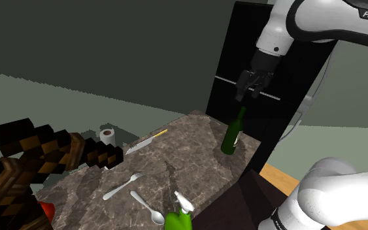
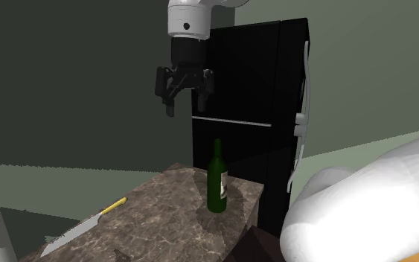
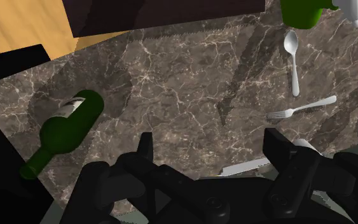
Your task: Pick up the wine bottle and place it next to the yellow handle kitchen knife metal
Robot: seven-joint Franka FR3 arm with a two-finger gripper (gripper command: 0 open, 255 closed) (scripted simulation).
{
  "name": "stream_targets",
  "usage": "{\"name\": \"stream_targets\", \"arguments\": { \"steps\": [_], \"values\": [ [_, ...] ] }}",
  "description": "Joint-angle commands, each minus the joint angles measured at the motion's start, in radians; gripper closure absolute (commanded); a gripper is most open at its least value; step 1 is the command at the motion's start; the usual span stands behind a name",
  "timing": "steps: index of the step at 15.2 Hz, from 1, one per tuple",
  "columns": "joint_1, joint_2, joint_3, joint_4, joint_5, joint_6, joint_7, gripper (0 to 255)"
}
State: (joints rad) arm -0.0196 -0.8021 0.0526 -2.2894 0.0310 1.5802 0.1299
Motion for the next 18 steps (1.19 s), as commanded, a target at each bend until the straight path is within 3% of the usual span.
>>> {"name": "stream_targets", "arguments": {
  "steps": [1, 10, 18],
  "values": [
    [0.000, 0.000, 0.000, 0.000, 0.000, 0.000, 0.000, 0],
    [-0.055, 0.129, -0.171, -0.048, -0.085, 0.166, -0.179, 0],
    [-0.087, 0.322, -0.321, -0.008, -0.117, 0.311, -0.339, 0]
  ]
}}
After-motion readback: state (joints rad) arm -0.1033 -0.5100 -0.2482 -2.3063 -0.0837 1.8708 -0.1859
